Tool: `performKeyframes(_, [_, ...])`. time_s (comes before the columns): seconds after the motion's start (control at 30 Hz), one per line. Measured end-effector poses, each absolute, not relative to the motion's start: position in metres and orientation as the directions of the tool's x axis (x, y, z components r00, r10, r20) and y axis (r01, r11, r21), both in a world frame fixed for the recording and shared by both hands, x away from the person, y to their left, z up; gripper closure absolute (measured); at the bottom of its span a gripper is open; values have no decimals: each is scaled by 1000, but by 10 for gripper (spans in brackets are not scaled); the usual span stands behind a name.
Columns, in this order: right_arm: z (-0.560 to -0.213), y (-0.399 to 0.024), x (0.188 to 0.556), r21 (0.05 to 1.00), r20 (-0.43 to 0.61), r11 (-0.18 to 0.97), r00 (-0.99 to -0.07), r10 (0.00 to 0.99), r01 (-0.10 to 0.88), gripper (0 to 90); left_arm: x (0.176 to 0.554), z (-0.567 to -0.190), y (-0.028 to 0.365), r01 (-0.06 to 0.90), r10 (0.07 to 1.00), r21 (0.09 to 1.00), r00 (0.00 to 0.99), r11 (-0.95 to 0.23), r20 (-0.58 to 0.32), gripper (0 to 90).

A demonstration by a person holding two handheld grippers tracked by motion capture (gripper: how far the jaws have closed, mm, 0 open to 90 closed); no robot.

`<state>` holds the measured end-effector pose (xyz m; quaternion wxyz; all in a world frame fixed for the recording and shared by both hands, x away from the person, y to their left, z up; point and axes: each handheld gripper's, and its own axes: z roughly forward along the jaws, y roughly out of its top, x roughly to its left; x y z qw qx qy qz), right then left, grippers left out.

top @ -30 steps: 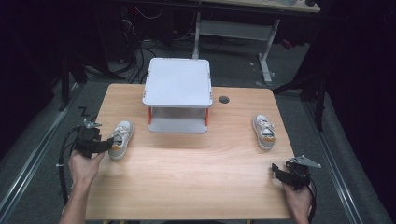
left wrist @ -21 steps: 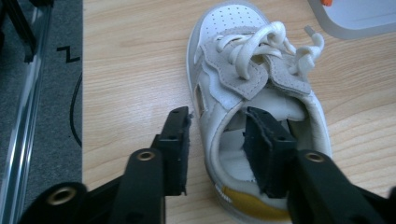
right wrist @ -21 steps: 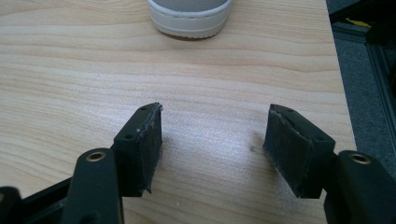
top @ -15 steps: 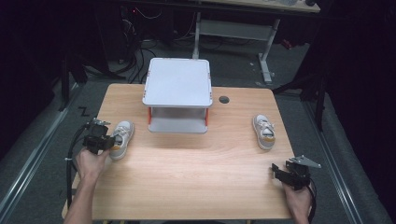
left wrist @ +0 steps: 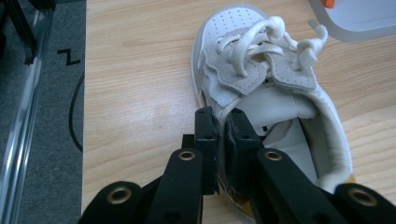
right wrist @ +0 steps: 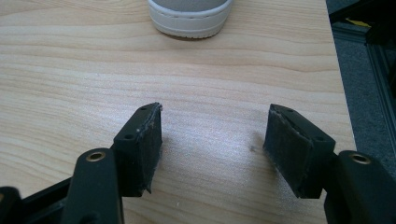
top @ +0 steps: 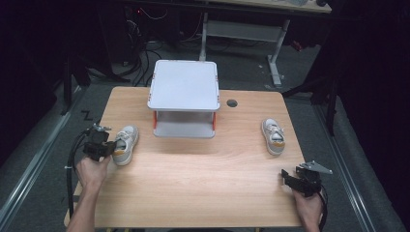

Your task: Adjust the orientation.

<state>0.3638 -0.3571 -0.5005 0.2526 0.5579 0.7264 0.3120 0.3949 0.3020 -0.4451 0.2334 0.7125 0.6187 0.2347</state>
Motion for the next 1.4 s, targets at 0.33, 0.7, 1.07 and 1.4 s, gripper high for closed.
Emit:
performKeyframes(0.33, [-501,-357,364,735,-19,183,-249,968,653,370,381,-428,283,760,987,634,159,-143,32,851])
performKeyframes(0.7, [-500,-357,364,734,-20,180,-245,969,655,366,375,-412,218,732,960,635,272,-246,58,851])
performKeyframes(1.07, [-500,-357,364,734,-19,179,-244,969,655,366,381,-412,159,727,942,634,336,-264,7,850])
performKeyframes(1.4, [-500,-357,364,734,-19,179,-244,970,655,366,393,-418,108,722,923,620,385,-306,7,849])
